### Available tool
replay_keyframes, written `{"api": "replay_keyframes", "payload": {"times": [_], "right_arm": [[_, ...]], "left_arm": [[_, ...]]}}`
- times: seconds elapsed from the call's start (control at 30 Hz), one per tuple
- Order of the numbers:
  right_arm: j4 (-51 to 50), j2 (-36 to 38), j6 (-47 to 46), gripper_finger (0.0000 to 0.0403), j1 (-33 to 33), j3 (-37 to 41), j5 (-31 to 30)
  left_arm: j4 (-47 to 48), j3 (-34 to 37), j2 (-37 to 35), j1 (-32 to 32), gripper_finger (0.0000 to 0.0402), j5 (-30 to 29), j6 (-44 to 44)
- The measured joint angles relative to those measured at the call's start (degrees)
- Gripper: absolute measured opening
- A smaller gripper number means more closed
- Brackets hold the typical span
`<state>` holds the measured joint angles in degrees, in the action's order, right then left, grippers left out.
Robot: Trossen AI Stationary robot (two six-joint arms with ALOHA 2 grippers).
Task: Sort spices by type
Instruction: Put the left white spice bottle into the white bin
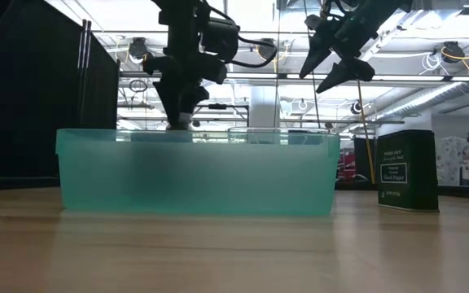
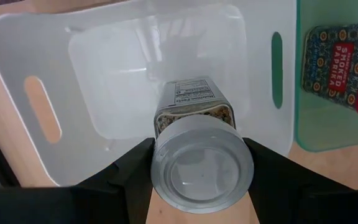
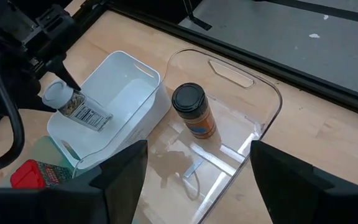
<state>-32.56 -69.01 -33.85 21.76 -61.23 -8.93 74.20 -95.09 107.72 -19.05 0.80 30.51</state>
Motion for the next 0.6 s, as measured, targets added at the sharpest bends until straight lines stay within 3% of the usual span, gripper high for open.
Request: {"api": "replay_keyframes", "payload": {"times": [0.6], "right_arm": [[-0.1,0.0,0.2,0.0267,0.0,0.0,0.0]], "left_arm": [[-2.6,3.7,-0.1,-0.1,0.0212,0.9,-2.2]]}}
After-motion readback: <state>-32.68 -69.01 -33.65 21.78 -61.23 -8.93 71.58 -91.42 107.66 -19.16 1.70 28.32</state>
